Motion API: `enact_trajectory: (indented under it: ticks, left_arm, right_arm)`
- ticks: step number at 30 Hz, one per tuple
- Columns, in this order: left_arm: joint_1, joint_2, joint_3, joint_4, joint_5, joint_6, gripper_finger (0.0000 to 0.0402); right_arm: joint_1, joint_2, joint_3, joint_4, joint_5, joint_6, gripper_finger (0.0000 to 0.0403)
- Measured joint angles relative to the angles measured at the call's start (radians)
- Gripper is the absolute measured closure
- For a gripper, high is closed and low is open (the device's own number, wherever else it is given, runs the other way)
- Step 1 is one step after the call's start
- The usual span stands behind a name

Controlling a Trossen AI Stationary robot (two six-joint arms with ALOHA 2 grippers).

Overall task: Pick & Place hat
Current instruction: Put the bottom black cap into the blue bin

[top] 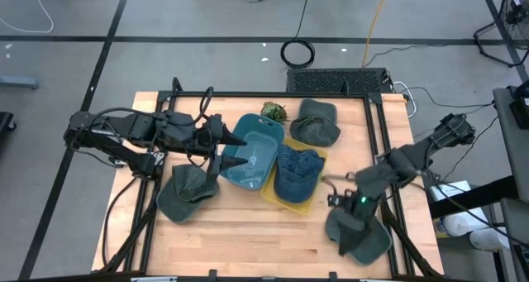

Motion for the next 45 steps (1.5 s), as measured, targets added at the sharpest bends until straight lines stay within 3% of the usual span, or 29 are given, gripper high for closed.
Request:
enact_trajectory:
  ticks: [5,9,15,20,23,35,45]
  left_arm:
    - [0.0,0.0,0.0,0.0,0.0,0.0,0.0133]
    - [0.0,0.0,0.0,0.0,0.0,0.0,0.0133]
    - [0.0,0.0,0.0,0.0,0.0,0.0,0.0133]
    - [0.0,0.0,0.0,0.0,0.0,0.0,0.0133]
    - [0.0,0.0,0.0,0.0,0.0,0.0,0.0133]
    - [0.0,0.0,0.0,0.0,0.0,0.0,0.0133]
    - [0.0,0.0,0.0,0.0,0.0,0.0,0.0133]
  right_arm:
    - [0.098,0.074,0.009,-0.025,-0.022,0.031,0.0021]
    - [0.142,0.161,0.06,-0.229,0.004,0.025,0.0021]
    - [0.212,0.246,0.134,-0.55,0.23,0.069,0.0021]
    - [0.264,0.296,0.142,-0.587,0.464,0.091,0.0022]
    - [0.287,0.341,0.142,-0.588,0.537,0.078,0.0021]
    - [0.371,0.502,0.142,-0.756,0.612,0.038,0.0022]
    - [0.388,0.588,0.142,-0.755,0.612,-0.011,0.0023]
